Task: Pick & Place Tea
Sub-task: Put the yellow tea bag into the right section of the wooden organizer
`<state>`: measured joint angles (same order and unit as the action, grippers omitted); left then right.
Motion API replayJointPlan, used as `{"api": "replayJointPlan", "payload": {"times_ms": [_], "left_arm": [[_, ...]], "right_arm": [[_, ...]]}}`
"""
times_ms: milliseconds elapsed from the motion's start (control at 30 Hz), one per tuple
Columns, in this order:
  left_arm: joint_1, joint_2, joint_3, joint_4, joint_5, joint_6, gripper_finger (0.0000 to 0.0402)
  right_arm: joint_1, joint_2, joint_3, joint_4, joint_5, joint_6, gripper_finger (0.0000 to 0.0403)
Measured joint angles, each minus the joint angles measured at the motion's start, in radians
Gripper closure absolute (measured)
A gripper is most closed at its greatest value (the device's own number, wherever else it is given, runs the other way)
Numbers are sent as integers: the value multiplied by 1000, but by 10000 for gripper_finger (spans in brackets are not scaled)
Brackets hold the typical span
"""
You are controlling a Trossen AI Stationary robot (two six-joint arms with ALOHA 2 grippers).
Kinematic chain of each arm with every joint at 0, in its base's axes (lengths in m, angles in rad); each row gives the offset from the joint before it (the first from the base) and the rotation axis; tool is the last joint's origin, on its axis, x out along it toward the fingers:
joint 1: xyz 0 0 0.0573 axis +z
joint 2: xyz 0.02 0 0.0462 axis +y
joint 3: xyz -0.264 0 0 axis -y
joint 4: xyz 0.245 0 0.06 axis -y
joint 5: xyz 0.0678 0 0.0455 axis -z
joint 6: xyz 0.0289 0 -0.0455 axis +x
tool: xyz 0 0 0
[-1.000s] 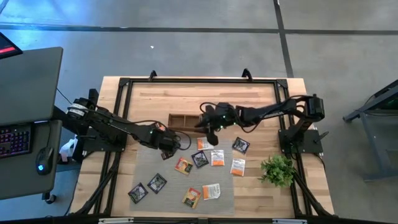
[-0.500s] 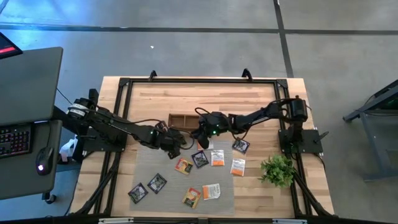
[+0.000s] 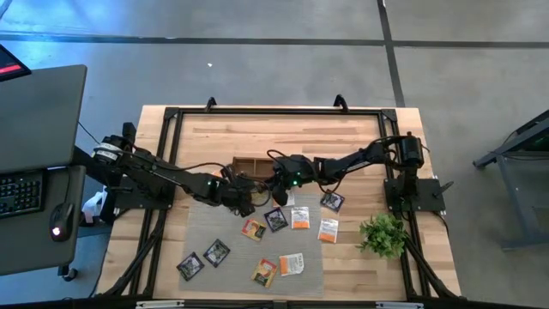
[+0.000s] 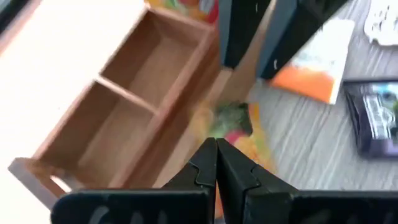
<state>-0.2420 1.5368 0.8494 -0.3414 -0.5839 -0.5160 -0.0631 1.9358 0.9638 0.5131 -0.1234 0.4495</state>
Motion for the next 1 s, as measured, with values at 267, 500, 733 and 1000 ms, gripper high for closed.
{"api": "replayJointPlan", "payload": {"times_ms": [267,500,733,1000], "left_arm": [[0,0,0,48,-1,48,401],[11,0,0,33,162,13,375],[76,51,0,31,247,-26,275],[119,183,6,87,280,-93,210]], "right_arm": [[0,0,0,-24,-2,-58,295],[-3,0,0,-23,-6,-95,295],[-4,0,0,-24,-46,-92,295],[-2,0,0,-27,-51,-100,295]]}}
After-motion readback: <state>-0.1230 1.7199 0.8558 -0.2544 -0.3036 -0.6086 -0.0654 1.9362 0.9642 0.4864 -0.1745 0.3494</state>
